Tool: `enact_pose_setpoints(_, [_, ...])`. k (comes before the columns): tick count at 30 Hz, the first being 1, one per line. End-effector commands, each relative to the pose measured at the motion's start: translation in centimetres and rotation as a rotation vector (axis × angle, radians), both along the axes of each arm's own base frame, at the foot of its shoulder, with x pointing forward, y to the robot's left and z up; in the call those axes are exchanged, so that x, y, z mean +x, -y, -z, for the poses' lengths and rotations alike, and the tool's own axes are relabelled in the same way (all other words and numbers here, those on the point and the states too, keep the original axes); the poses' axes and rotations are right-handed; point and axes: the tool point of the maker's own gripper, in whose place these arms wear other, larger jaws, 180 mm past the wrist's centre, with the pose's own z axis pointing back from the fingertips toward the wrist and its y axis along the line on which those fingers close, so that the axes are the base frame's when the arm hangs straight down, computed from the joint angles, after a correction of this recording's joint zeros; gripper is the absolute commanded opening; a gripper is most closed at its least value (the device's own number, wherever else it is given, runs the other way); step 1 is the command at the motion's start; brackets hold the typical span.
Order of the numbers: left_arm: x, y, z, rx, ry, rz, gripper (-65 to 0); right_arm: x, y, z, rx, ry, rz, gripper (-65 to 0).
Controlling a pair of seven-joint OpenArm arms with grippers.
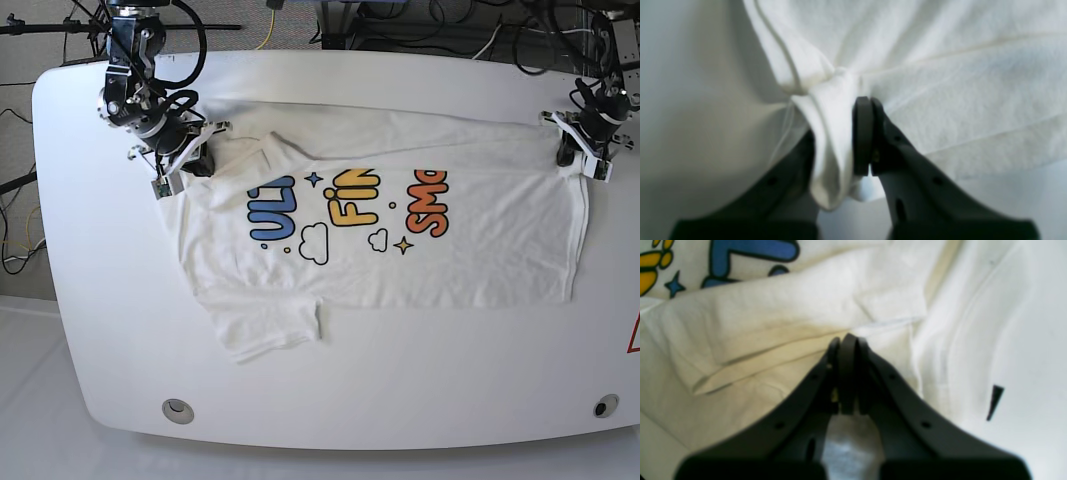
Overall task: Fold the T-shirt properly
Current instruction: 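Drag the shirt with both grippers away from the table edge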
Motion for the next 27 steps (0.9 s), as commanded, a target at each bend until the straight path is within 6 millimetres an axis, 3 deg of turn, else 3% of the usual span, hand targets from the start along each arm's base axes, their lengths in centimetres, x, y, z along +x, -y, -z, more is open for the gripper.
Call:
enact_pose_setpoints(1, [-5.9,-1.5,3.4,0.13,-0.289,0.034,-59.8,-0.8,0.7,0.3,-0.045,-0.041,-0.009,-65.0])
enact_pose_setpoints(14, [-6.5,-1.7,2.4,0.17,-0.305,0.085,-53.0,-2.6,0.5,0.4,-0.052,-0.061,-0.018,-64.6])
enact_pose_setpoints(16, [-6.8,-1.9,2.7,0.176,-0.322,0.097,-47.8,-2.9,0.4,0.1,-0.041,-0.05,-0.021,-64.0])
enact_pose_setpoints(22, [-7.3,-2.0,2.8,0.181,-0.338,0.103,-42.4,-3.3,0.5,0.0,-0.044,-0.051,-0.019,-63.9])
enact_pose_setpoints(24, [-7.7,-2.0,2.9,0.178,-0.344,0.1,-43.2,-3.6,0.4,0.1,-0.044,-0.055,-0.022,-63.9])
enact_pose_setpoints(27, [-9.3,-1.4,3.5,0.148,-0.363,0.088,-56.0,-4.1,0.3,0.6,-0.044,-0.074,-0.024,-64.3])
